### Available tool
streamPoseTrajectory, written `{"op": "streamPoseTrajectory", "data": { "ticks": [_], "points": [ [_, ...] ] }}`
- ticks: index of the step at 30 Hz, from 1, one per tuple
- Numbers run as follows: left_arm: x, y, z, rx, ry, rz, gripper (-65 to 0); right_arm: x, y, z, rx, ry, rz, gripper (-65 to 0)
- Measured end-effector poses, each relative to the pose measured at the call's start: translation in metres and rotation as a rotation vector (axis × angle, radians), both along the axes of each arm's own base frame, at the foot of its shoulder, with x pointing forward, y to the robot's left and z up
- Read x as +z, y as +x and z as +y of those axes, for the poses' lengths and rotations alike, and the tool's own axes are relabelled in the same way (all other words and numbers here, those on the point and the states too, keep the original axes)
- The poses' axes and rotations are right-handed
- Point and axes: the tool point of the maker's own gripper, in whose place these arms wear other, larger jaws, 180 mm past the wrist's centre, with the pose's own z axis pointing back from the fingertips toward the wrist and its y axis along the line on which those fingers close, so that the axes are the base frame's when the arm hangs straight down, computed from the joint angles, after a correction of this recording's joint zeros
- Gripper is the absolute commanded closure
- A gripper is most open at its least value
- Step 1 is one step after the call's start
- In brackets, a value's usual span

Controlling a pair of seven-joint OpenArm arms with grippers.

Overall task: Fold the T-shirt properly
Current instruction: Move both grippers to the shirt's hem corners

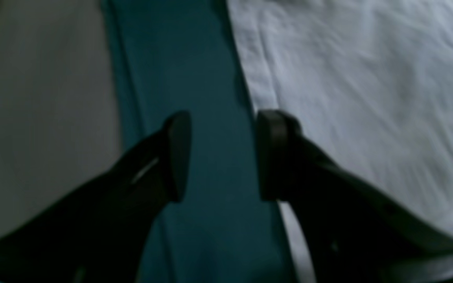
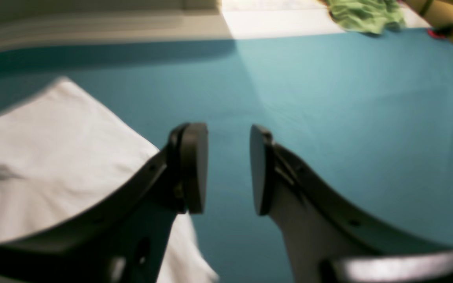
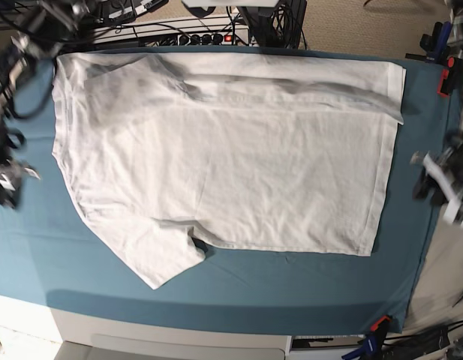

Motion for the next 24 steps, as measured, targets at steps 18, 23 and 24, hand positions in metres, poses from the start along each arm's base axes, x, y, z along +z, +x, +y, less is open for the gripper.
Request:
{"op": "streamPoseTrajectory", "data": {
  "ticks": [18, 23, 24],
  "points": [
    [-0.041, 0.133, 0.013, 0.311, -0.485, 0.246, -22.9, -0.108, 0.145, 0.181, 0.351, 0.225, 0.271, -19.4],
    [-0.093, 0.102, 0.0, 0.328, -0.477, 0.346, -22.5, -0.118, 0.149, 0.213, 0.416, 0.105, 0.323, -19.4],
    [-0.097, 0.1, -0.003, 0.331, -0.489, 0.337, -22.5, -0.119, 0.149, 0.216, 0.42, 0.093, 0.329, -19.4]
  ]
}}
